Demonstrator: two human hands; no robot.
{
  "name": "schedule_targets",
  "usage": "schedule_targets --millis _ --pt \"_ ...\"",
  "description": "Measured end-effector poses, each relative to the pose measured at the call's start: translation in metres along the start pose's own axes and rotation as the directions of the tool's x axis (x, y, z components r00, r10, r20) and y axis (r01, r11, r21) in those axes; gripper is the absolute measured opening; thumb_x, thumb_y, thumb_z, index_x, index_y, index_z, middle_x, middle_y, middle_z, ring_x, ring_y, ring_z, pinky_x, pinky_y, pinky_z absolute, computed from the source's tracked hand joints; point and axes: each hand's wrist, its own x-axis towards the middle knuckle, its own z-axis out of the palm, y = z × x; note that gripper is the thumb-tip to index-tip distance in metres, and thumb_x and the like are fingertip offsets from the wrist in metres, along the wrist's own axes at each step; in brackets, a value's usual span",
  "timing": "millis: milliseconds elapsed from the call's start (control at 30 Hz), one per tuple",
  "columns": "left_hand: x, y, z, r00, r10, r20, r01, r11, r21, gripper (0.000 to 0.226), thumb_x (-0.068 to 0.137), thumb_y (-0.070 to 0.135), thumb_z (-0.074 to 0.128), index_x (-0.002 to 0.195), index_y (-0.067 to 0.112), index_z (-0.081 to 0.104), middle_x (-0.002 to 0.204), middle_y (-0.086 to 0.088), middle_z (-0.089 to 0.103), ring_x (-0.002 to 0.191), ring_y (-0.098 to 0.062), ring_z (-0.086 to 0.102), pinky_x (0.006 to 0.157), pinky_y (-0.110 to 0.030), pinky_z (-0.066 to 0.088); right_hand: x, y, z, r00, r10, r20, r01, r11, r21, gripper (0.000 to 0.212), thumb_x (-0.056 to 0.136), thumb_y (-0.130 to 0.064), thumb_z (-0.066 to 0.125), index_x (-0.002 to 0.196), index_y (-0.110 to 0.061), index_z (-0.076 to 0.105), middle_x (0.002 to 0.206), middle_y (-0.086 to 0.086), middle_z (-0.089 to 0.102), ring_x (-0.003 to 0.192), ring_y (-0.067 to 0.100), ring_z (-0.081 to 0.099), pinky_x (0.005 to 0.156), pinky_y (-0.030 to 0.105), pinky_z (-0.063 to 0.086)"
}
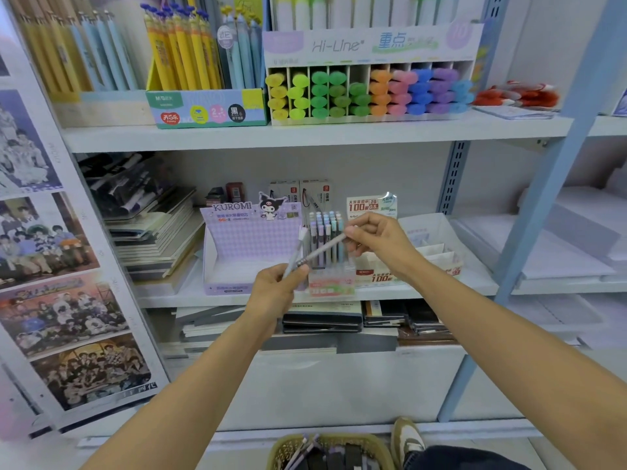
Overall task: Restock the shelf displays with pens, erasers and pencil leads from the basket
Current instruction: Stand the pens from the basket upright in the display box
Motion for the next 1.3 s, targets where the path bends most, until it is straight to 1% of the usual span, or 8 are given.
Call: schedule_targets --millis 167,267,400,500,633,833,1067,1300 --pt "-0.004 0.009 0.007 0.973 0.040 -0.226 -0.073 0.988 -0.139 0.010 0.085 0.024 0.073 0.087 0.016 0.069 0.044 0.012 0.034 0.041 -0.007 0.026 0.038 -0.021 0.031 -0.028 0.007 -0.006 0.971 0.151 0.186 -0.132 0.985 -0.114 0.009 0.087 -0.006 0.067 0.095 -0.003 0.065 0.087 0.015 0.073 0.071 0.019 0.069 0.063 0.023 0.056" --pt "-0.009 0.014 0.015 0.960 0.067 -0.271 -0.120 0.976 -0.182 0.005 0.084 0.022 0.074 0.083 0.020 0.070 0.046 0.017 0.046 0.050 -0.006 0.036 0.055 -0.036 0.041 -0.037 0.011 -0.001 0.944 0.202 0.261 -0.170 0.976 -0.140 0.011 0.086 -0.006 0.068 0.096 -0.004 0.064 0.091 0.018 0.073 0.075 0.021 0.070 0.066 0.025 0.056" --pt "-0.011 0.016 0.019 0.963 0.099 -0.252 -0.147 0.973 -0.179 0.006 0.085 0.023 0.073 0.087 0.018 0.072 0.075 0.004 0.068 0.049 0.000 0.042 0.050 -0.017 0.036 -0.039 0.004 0.006 0.917 0.230 0.326 -0.156 0.959 -0.238 0.014 0.088 -0.015 0.067 0.099 -0.007 0.065 0.095 0.012 0.073 0.083 0.021 0.069 0.077 0.031 0.058" --pt "-0.011 0.018 0.021 0.979 0.110 -0.170 -0.129 0.986 -0.103 0.011 0.086 0.020 0.071 0.091 0.010 0.073 0.073 0.002 0.068 0.041 0.001 0.045 0.050 -0.019 0.035 -0.033 -0.004 0.014 0.970 0.131 0.202 -0.078 0.965 -0.252 0.025 0.094 -0.019 0.058 0.114 -0.005 0.064 0.102 0.013 0.070 0.085 0.019 0.066 0.077 0.035 0.056" --pt "-0.012 0.016 0.028 0.980 0.184 -0.068 -0.184 0.983 0.015 0.010 0.088 0.013 0.068 0.088 0.004 0.073 0.047 0.018 0.058 0.039 0.005 0.049 0.042 -0.007 0.039 -0.024 -0.014 0.030 0.992 0.015 0.125 0.013 0.977 -0.215 0.027 0.093 -0.017 0.062 0.118 -0.010 0.066 0.101 0.007 0.069 0.077 0.004 0.062 0.066 0.019 0.052" --pt "-0.004 0.016 0.028 0.981 0.190 -0.046 -0.190 0.982 0.018 0.011 0.091 0.018 0.065 0.086 0.012 0.072 0.066 0.010 0.070 0.045 0.002 0.050 0.045 -0.010 0.040 -0.014 -0.013 0.033 0.995 -0.062 0.084 0.083 0.959 -0.273 0.018 0.091 -0.012 0.064 0.107 -0.005 0.067 0.095 0.014 0.068 0.081 0.014 0.062 0.074 0.023 0.052" --pt "0.010 0.008 0.015 0.989 0.133 -0.061 -0.133 0.991 -0.002 0.030 0.100 0.016 0.049 0.097 -0.007 0.068 0.076 0.004 0.065 0.050 -0.003 0.048 0.048 -0.012 0.040 0.018 -0.015 0.007 0.922 -0.216 -0.322 0.107 0.940 -0.325 0.010 0.093 -0.012 0.060 0.103 -0.012 0.064 0.093 0.008 0.070 0.086 0.021 0.068 0.074 0.027 0.056" --pt "0.017 0.000 0.010 0.995 0.101 0.002 -0.101 0.994 -0.036 0.022 0.101 0.026 0.049 0.112 0.008 0.055 0.093 -0.002 0.076 0.073 -0.018 0.065 0.070 -0.030 0.052 0.031 0.017 0.008 0.951 -0.204 -0.231 0.039 0.822 -0.568 0.019 0.092 -0.013 0.063 0.108 -0.005 0.066 0.094 0.008 0.070 0.088 0.020 0.067 0.084 0.037 0.057"
